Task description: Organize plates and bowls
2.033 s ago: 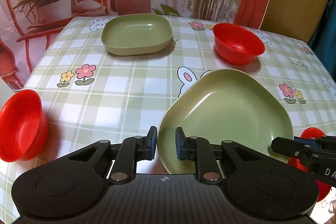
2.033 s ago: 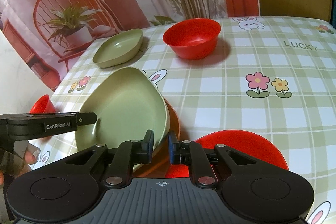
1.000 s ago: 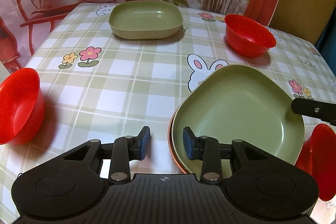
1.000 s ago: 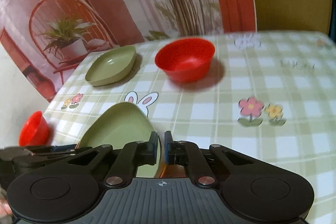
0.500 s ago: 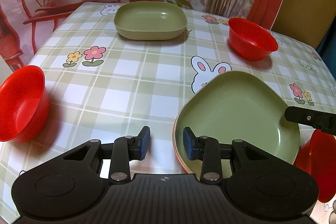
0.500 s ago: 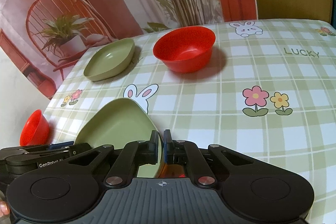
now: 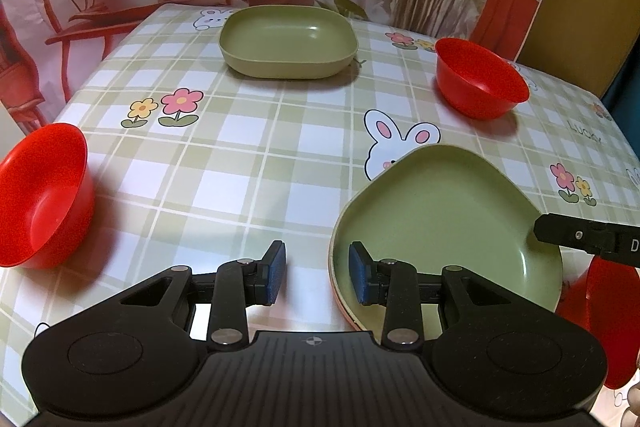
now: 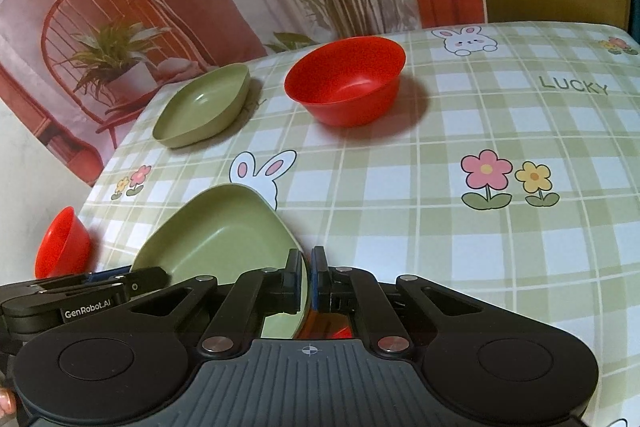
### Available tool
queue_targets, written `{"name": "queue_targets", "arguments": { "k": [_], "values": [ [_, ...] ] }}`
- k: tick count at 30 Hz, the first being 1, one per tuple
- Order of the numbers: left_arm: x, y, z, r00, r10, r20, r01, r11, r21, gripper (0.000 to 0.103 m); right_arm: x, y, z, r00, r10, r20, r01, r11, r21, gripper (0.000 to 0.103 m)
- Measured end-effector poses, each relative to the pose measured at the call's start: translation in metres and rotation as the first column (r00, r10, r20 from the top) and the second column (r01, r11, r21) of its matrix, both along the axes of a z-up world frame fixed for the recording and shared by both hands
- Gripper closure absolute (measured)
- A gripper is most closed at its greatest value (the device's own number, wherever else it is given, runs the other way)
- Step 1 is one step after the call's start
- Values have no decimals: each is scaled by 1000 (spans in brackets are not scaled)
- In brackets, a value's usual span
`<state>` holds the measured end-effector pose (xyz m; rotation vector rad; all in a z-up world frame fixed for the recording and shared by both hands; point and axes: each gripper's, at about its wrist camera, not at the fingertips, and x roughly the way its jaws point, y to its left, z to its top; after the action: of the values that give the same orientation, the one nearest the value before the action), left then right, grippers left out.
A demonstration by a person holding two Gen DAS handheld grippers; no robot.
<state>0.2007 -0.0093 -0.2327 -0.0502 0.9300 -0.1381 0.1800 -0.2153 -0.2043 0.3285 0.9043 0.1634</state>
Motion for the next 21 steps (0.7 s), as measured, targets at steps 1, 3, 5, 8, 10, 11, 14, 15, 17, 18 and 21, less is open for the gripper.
{"name": "queue_targets", "arguments": {
  "k": [1, 3, 5, 8, 10, 11, 14, 15, 17, 18, 21],
  "values": [
    [0, 0, 1, 1000, 1, 0, -1, 1000, 6, 65, -1, 0, 2, 1000, -2, 9, 2, 1000, 5, 88],
    [0, 3, 5, 1000, 2, 8, -2, 1000, 2, 66, -4, 1, 10, 999, -1, 38, 1, 1000, 9, 82],
    [0, 7, 11, 1000, 4, 19, -3, 1000, -19, 66, -6, 3, 19, 998, 6, 65, -6, 1000, 1, 82],
    [2, 13, 23, 999, -4, 50, 5, 1000, -26, 65, -6, 6, 34, 995, 15, 103, -15, 1000, 3, 82],
    [5, 18, 32, 997, -8, 74, 9, 1000, -19, 65, -6, 8, 44, 991, 18, 129, -19, 1000, 6, 82],
    [7, 22, 38, 996, -7, 88, 9, 1000, -19, 65, -5, 9, 50, 990, 16, 142, -18, 1000, 10, 82],
    [12, 33, 53, 990, 11, 137, -7, 999, -33, 66, -3, 10, 64, 985, 6, 173, -17, 998, 58, 82],
    [14, 38, 58, 988, 21, 156, -14, 999, -45, 66, -1, 12, 68, 984, 2, 179, -14, 997, 71, 82],
    [19, 44, 66, 983, 36, 179, -25, 998, -64, 66, 2, 16, 74, 982, -2, 191, -14, 997, 78, 82],
    [22, 47, 69, 981, 42, 190, -29, 997, -69, 66, 5, 19, 76, 981, -1, 196, -14, 997, 76, 82],
    [29, 50, 79, 973, 48, 225, -36, 998, -58, 65, 13, 27, 82, 978, -1, 211, -13, 998, 68, 82]
  ]
}}
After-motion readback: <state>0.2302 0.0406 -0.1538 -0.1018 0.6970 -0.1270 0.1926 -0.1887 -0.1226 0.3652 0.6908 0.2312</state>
